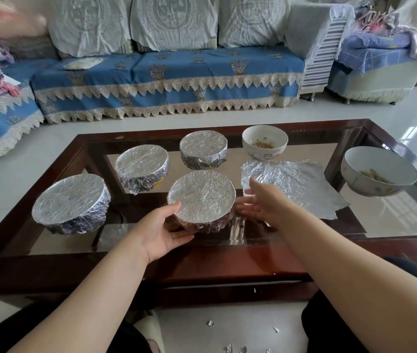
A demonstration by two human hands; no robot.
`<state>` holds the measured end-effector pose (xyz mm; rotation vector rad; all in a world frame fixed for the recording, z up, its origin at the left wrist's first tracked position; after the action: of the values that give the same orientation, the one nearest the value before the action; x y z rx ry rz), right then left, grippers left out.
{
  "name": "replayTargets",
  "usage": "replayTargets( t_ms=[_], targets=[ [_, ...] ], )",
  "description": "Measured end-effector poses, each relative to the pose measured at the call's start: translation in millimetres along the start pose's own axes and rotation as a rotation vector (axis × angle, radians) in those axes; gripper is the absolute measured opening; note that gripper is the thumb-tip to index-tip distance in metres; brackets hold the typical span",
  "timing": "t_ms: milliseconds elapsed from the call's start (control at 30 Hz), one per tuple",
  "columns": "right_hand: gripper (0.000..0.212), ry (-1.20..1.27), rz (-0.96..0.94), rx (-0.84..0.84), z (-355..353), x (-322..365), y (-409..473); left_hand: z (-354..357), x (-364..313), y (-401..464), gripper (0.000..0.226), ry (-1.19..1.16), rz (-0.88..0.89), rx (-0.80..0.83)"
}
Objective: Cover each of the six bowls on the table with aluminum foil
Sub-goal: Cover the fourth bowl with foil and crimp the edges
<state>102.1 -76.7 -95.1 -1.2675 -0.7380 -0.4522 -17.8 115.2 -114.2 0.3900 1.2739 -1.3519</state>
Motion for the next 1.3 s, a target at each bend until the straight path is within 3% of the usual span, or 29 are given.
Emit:
replayTargets(
  t_ms=[133, 233, 333, 433, 500, 600, 733, 800, 867, 933, 967, 1033, 1100, 1167, 1300],
  targets=[
    [0.031, -0.159, -0.314, -0.236, -40, 53, -2, 5, 1, 4, 0.057, -0.023, 0.015, 0.076],
    [0.030, -0.662, -0.567, -0.431, -35, 81, -5, 7, 4, 9, 0.056, -0.065, 0.016, 0.085],
    [0.043, -1.128, -0.677, -0.402, -6, 78, 10, 9, 6, 13, 0.053, -0.097, 0.016, 0.078],
    [0.055, -1.489, -0.592, -0.335, 1, 60, 34, 16, 7, 18, 0.041, -0.115, 0.011, 0.075],
    [0.065, -1.589, -0.455, -0.248, -8, 41, 51, 22, 8, 22, 0.028, -0.118, 0.007, 0.067],
    [0.085, -1.740, -0.392, -0.193, -16, 28, 56, 33, 10, 29, 0.021, -0.119, 0.007, 0.047],
    [0.076, -1.830, -0.279, -0.133, -25, 25, 35, 49, 11, 36, 0.015, -0.121, 0.016, 0.042],
    [0.055, -1.783, -0.248, -0.157, -37, 35, 31, 57, 12, 39, 0.012, -0.129, 0.011, 0.032],
    [0.042, -1.590, -0.283, -0.362, -55, 67, 32, 64, 14, 41, 0.012, -0.139, 0.004, 0.020],
    [0.041, -1.157, -0.331, -0.572, -81, 101, 33, 69, 17, 44, 0.012, -0.150, -0.002, 0.010],
    [0.043, -0.902, -0.323, -0.580, -91, 108, 35, 71, 18, 45, 0.012, -0.153, -0.004, 0.008],
    [0.051, -0.340, -0.247, -0.376, -94, 104, 53, 74, 21, 47, 0.010, -0.165, -0.007, 0.001],
    [0.064, 0.065, -0.150, -0.095, -77, 96, 71, 76, 24, 49, 0.010, -0.187, -0.006, -0.012],
    [0.067, 0.243, -0.093, 0.031, -67, 91, 84, 79, 26, 51, 0.011, -0.203, 0.000, -0.018],
    [0.063, 0.474, -0.050, 0.051, -73, 91, 105, 89, 27, 54, 0.014, -0.250, 0.008, -0.023]
  ],
)
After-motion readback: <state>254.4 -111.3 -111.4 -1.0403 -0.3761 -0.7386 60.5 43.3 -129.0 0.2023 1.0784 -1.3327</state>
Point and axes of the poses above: each hand's wrist, its own y-axis towards the middle knuckle, its own z-axis out of the palm, x = y × z, the point moved 9 cm from there along y, towards the middle knuckle, and after that the axes turned 10 degrees about z, right-handed, at the moved point
